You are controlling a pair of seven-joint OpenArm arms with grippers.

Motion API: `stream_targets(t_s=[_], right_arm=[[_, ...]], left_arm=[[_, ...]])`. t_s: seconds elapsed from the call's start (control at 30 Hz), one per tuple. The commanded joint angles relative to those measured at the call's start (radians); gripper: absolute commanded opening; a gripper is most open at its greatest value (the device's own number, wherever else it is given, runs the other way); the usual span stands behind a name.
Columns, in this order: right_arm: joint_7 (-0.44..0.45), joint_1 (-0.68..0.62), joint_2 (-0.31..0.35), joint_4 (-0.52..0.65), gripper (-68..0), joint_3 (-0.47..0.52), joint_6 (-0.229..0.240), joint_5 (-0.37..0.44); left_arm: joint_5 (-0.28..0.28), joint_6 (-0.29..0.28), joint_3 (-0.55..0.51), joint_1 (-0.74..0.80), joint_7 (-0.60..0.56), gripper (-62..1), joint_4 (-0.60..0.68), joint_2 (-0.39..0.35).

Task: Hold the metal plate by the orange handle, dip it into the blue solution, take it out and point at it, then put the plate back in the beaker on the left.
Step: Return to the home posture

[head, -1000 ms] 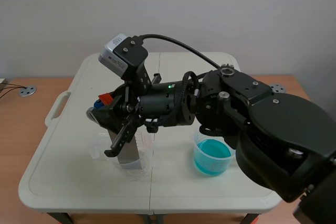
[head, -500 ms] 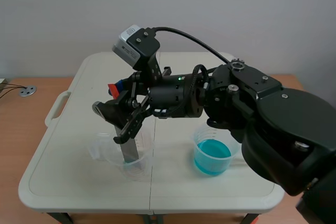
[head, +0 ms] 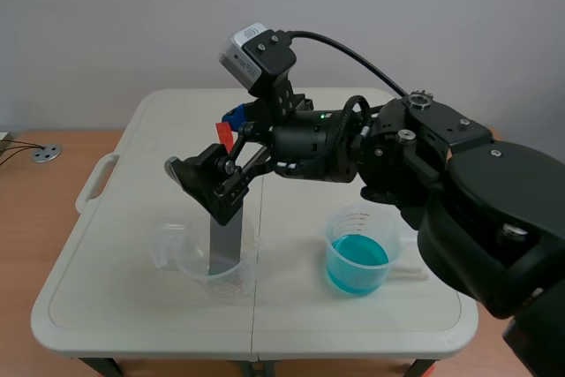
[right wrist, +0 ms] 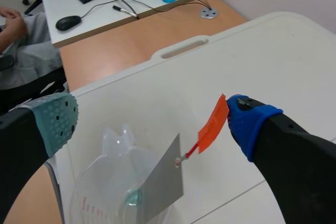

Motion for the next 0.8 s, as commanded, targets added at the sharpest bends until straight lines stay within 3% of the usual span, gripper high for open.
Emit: stream_targets(t_s=[0.0, 0.23, 0.5, 0.77], right_arm=[[0.029, 0.025, 0.003, 0.014, -0.8, 0.018, -0.019, 0.010], [0.038, 0.019, 0.025, 0.043, -1.1, 0.040, -0.048, 0.011], [0.052, -0.079, 0.122, 0.237, -1.2, 0.068, -0.110, 0.014], [0.057, -0.245, 0.221, 0.411, -1.2, 0.170, -0.147, 0.014]], left_arm=[[-0.006, -0.006, 0.001, 0.000, -0.008, 1.4, 0.004, 0.006], [-0.006, -0.007, 0.001, -0.023, -0.009, 1.4, 0.004, 0.008], [-0.007, -0.002, -0.002, -0.095, -0.020, 1.4, 0.009, 0.007], [-0.040, 0.048, -0.096, -0.130, -0.082, 1.4, 0.190, 0.007]])
